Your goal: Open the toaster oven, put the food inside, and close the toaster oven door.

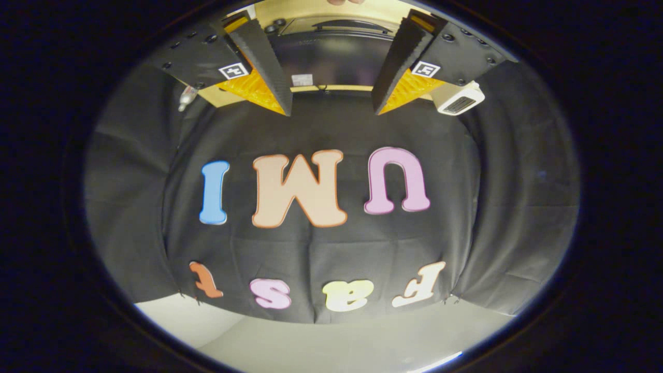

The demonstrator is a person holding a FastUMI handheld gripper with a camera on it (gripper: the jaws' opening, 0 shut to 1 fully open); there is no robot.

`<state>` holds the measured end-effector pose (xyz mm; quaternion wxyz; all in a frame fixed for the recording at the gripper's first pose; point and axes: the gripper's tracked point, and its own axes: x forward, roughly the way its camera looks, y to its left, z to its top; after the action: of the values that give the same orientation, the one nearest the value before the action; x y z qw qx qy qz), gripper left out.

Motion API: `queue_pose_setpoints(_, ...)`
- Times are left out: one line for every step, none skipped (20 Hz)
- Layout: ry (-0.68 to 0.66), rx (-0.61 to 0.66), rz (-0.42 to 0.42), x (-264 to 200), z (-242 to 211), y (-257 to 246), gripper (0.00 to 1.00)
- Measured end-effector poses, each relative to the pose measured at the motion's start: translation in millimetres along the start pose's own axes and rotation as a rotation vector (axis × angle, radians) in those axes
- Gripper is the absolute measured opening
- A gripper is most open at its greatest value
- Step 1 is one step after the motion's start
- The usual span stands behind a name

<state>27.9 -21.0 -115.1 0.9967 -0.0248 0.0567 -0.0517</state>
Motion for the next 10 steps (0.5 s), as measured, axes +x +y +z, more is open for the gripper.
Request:
queue_pose_setpoints(0.026,0.003,-0.003,6.6,-18.7,3.1,0.98)
queue_pose_setpoints(0.052,-0.003,-0.008,11.3,-34.7,5.8,0.98)
queue_pose_setpoints(0.075,-0.014,-0.014,15.8,-50.3,7.2,0.98)
queue_pose_setpoints(0.1,-0.031,-0.025,19.3,-67.7,6.9,0.98)
queue_pose_setpoints(0.124,-0.044,-0.037,22.4,-86.1,6.6,0.98)
queue_pose_setpoints(0.153,-0.049,-0.042,24.8,-104.2,7.5,0.98)
queue_pose_setpoints(0.177,-0.044,-0.038,26.7,-121.3,10.4,0.98)
queue_pose_setpoints(0.199,-0.032,-0.033,28.0,-133.8,14.5,0.98)
queue_pose_setpoints(0.209,-0.019,-0.038,28.2,-144.0,15.0,0.98)
queue_pose_setpoints(0.219,-0.006,-0.044,28.2,-150.8,14.9,0.98)
